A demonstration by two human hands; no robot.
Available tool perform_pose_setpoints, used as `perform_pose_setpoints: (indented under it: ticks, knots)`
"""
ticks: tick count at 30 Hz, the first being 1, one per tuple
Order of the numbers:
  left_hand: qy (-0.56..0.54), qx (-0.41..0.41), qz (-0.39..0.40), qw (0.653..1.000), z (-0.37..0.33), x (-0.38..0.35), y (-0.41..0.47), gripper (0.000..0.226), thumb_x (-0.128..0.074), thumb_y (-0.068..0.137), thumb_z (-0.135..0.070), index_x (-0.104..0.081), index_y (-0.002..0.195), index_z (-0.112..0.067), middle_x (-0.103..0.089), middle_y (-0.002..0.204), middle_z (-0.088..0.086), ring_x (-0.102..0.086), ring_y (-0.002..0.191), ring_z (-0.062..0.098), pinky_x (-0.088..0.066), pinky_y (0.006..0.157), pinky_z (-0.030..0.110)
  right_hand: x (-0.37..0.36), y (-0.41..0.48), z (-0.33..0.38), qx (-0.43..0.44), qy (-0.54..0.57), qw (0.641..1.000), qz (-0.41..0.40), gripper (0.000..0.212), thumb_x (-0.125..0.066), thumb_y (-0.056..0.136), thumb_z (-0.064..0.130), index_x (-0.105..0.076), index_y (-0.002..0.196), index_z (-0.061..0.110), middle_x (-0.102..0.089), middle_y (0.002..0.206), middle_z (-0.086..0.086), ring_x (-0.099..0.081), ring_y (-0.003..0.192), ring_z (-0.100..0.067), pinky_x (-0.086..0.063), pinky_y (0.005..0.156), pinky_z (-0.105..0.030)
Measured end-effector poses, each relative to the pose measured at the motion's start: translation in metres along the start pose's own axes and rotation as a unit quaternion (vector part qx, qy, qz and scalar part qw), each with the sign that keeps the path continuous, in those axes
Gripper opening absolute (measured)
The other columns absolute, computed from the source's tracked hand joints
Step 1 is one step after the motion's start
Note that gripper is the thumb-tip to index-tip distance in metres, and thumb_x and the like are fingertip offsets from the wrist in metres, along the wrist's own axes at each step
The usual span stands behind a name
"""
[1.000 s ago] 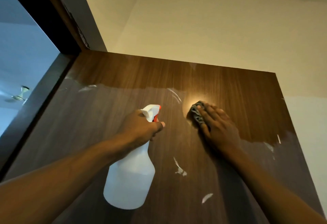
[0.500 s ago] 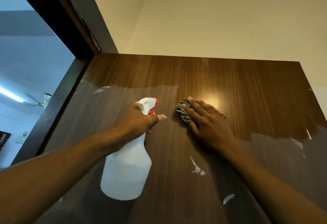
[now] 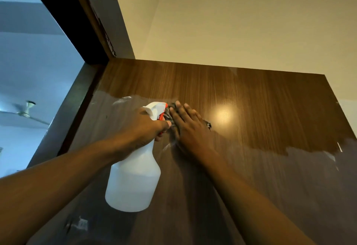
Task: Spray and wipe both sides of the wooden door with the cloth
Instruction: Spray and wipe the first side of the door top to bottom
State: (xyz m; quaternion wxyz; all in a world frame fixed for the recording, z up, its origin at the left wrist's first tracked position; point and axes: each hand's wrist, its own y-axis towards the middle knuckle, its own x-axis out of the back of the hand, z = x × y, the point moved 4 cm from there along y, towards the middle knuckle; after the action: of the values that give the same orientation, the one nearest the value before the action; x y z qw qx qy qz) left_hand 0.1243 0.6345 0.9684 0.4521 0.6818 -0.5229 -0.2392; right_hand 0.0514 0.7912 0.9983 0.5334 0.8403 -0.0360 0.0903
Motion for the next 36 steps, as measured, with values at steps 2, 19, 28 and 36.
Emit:
perform_pose_setpoints:
  ticks: [2, 19, 28, 36]
  knots:
    - [-0.008, -0.005, 0.013, 1.000, 0.003, 0.011, -0.004, 0.014, -0.060, 0.089, -0.028, -0.056, 0.088, -0.015, -0.065, 0.092, 0.015, -0.065, 0.087, 0.029, -0.052, 0.072, 0.027, 0.002, -0.023, -0.007, -0.006, -0.009, 1.000, -0.020, 0.056, -0.034, 0.105, 0.041, -0.024, 0.157, 0.024, -0.016, 0.166, -0.002, -0.015, 0.153, -0.023, -0.015, 0.123, -0.044]
    - [0.008, 0.011, 0.014, 1.000, 0.068, 0.112, 0.000, 0.022, -0.061, 0.088, -0.033, -0.059, 0.095, -0.013, -0.066, 0.090, 0.011, -0.066, 0.083, 0.024, -0.052, 0.072, 0.025, -0.020, 0.034, 0.085, -0.016, -0.011, 0.999, -0.038, 0.056, -0.032, 0.103, 0.045, -0.027, 0.156, 0.025, -0.021, 0.165, 0.000, -0.019, 0.152, -0.024, -0.015, 0.121, -0.042]
    - [0.044, 0.013, -0.010, 0.999, 0.107, 0.161, 0.010, 0.038, -0.065, 0.083, -0.042, -0.059, 0.108, -0.014, -0.068, 0.082, 0.004, -0.069, 0.072, 0.019, -0.057, 0.078, 0.033, -0.009, 0.087, 0.093, -0.157, 0.014, 0.983, -0.099, 0.055, -0.029, 0.107, 0.041, -0.020, 0.159, 0.025, -0.011, 0.168, -0.001, -0.005, 0.155, -0.023, -0.002, 0.122, -0.039]
    - [0.091, 0.037, -0.067, 0.993, 0.123, 0.198, 0.001, 0.033, -0.063, 0.085, -0.040, -0.065, 0.089, -0.008, -0.068, 0.078, 0.007, -0.065, 0.070, 0.019, -0.051, 0.074, 0.028, -0.037, 0.106, 0.192, 0.014, 0.009, 0.999, -0.047, 0.054, -0.034, 0.107, 0.043, -0.021, 0.159, 0.030, -0.011, 0.167, 0.005, -0.004, 0.155, -0.020, 0.007, 0.121, -0.035]
